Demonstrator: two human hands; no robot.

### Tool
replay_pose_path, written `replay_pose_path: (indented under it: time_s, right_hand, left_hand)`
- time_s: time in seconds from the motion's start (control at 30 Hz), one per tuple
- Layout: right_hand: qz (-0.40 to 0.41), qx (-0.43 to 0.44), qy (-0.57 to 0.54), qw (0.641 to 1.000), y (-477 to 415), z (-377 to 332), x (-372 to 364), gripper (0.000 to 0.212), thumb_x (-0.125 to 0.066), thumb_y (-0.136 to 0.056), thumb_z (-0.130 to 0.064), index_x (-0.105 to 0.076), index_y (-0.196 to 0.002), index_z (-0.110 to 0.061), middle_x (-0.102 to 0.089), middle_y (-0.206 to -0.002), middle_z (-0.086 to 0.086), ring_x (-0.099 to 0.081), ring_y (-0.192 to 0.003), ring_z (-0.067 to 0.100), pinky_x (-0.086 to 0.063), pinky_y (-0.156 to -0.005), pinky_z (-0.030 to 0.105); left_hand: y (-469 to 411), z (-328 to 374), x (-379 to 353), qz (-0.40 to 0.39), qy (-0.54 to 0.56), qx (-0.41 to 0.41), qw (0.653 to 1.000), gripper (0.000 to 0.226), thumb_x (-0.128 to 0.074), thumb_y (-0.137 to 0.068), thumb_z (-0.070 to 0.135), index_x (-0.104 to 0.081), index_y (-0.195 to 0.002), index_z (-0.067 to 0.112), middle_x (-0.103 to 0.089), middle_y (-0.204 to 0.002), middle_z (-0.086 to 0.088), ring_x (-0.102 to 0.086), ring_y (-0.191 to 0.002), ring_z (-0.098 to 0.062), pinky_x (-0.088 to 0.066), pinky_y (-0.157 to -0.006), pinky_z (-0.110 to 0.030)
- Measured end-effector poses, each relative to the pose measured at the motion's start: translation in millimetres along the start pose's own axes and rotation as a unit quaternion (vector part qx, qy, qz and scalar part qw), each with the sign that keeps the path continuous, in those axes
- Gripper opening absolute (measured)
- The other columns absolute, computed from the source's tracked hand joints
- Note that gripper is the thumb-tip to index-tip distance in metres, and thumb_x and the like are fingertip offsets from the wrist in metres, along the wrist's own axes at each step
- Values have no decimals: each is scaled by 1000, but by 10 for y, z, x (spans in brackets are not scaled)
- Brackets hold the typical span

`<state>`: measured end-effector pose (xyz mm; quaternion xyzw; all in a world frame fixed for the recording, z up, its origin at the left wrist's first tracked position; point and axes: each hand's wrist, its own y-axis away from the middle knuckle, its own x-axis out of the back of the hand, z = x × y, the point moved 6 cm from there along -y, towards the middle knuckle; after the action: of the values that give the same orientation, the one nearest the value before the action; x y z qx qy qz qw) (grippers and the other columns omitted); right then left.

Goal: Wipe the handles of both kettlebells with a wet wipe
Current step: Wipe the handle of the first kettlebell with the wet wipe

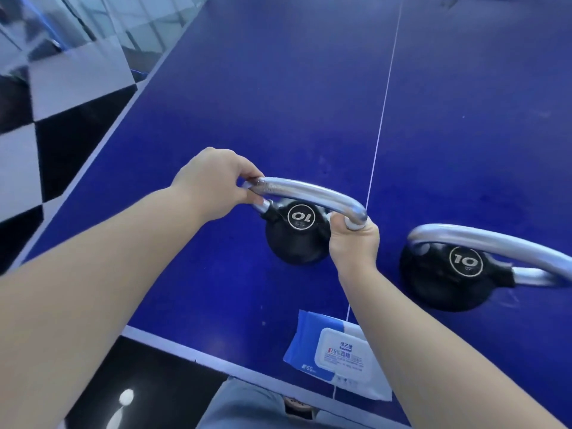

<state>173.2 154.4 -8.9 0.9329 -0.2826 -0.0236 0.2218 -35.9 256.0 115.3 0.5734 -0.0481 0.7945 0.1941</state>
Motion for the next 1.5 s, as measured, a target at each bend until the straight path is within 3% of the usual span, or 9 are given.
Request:
replay_pose_path:
  time_s: [0.17,0.37,0.5,0.7,0.8,0.9,1.13,1.3,1.5]
  right_hand:
    - [-3,14,41,999,21,-78,31,15,-62,-86,-16,-57,-73,-10,-41,-63,-1,-36,-58,12,-33,-44,19]
    - [-21,95,215,972,24,-320,121,26,-61,-81,-23,-47,-62,-14,-45,-56,-4,-37,-52,15,-35,-49,30]
    - [-18,197,434,879,-12,-581,121,29,-59,-83,-22,-41,-60,-19,-45,-53,-4,-39,-52,19,-31,-46,30]
    - [-37,224,657,719,30,-887,-52,17,-64,-80,-21,-51,-72,-16,-47,-59,-1,-51,-63,28,-35,-51,28]
    - [-42,244,734,632,112,-1031,-194,25,-65,-81,-16,-45,-66,-17,-42,-57,-3,-44,-54,21,-26,-49,27]
    - [-47,258,771,580,185,-1117,-302,38,-66,-79,-11,-35,-59,-20,-39,-56,-5,-31,-47,14,-25,-55,28]
    - [-61,324,764,554,375,-1178,-635,41,-60,-70,8,-29,-60,-17,-36,-55,-4,-28,-46,15,-29,-66,31]
    - [-68,325,766,550,321,-1075,-834,45,-66,-59,10,-30,-62,-17,-63,-64,0,-67,-63,24,-30,-60,31]
    - [-66,326,747,576,334,-1089,-821,44,-65,-64,8,-29,-63,-17,-58,-63,1,-65,-64,27,-30,-62,32]
  left_hand:
    - [-15,-59,-20,-5,10,-13,1000,40,-76,-72,53,-73,-106,32,-69,-88,10,-56,-81,-17,-55,-75,-45]
    - [-20,-99,-21,-9,19,-27,999,36,-75,-73,53,-72,-103,34,-68,-85,10,-59,-78,-16,-56,-73,-43]
    - [-47,-103,-19,-9,18,-32,999,34,-76,-73,52,-72,-102,34,-66,-83,12,-59,-77,-15,-56,-72,-41]
    - [-56,-115,-37,-19,22,-42,999,29,-77,-75,49,-72,-101,36,-63,-80,14,-57,-82,-14,-54,-71,-37]
    - [-68,-100,-21,-20,14,-47,999,27,-77,-75,48,-72,-98,36,-60,-75,15,-56,-84,-15,-50,-68,-32]
    - [-72,-96,-25,-21,5,-54,998,27,-76,-75,49,-73,-99,36,-62,-77,14,-55,-85,-15,-50,-68,-32]
    - [-51,-105,-23,-23,6,-52,998,28,-77,-74,50,-72,-99,37,-67,-88,11,-54,-91,-15,-52,-75,-34]
    - [-40,-92,-21,-19,4,-53,998,27,-76,-75,48,-72,-99,36,-67,-86,11,-55,-90,-16,-50,-72,-33]
    - [-15,-90,-5,-8,4,-42,999,26,-76,-76,46,-73,-99,35,-67,-88,9,-57,-91,-17,-53,-73,-35]
